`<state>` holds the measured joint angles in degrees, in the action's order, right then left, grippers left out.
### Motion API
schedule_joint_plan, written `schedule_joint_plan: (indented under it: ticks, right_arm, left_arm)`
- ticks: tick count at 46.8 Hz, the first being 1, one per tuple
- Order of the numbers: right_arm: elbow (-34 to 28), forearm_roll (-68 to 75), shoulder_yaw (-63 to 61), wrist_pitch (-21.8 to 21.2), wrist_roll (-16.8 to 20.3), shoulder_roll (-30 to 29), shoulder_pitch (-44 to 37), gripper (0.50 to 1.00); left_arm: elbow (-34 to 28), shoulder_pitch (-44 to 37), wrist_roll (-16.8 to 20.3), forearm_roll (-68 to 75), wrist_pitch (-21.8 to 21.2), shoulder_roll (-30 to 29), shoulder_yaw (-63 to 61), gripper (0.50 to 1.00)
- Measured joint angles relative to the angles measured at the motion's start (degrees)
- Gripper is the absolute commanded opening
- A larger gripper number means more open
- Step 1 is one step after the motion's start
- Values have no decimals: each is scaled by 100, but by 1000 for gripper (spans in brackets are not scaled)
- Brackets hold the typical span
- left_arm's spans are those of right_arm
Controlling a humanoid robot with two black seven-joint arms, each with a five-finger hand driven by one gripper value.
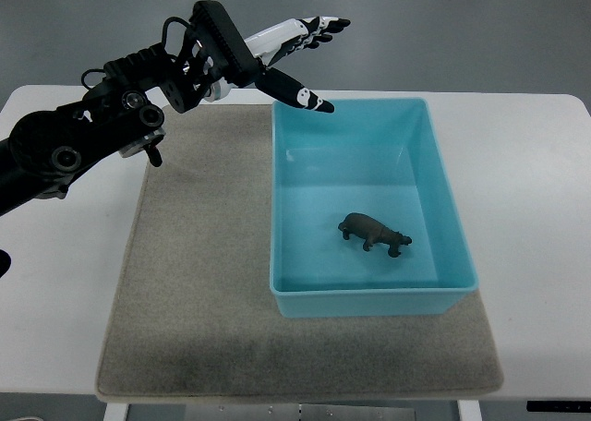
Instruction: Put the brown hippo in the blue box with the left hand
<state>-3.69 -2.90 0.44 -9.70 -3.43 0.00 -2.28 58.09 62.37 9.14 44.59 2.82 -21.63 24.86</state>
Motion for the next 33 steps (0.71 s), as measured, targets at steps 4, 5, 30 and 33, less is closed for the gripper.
schedule_joint_plan:
  ticks: [4,5,30,33]
  right_arm:
    - [0,0,0,0,0,0,-2,936]
    - [0,0,0,0,0,0,0,936]
    - [0,0,0,-4,0,0,0,936]
    - [0,0,0,-4,0,0,0,936]
  left_arm:
    - [-350,13,3,-580,-6,-16,4,988]
    - [-441,20,4,-710,-7,-16,6,986]
    - [-2287,-6,167,-3907,100,20,195,999]
    - [-2422,-6,169,-4158,104,42,215,999]
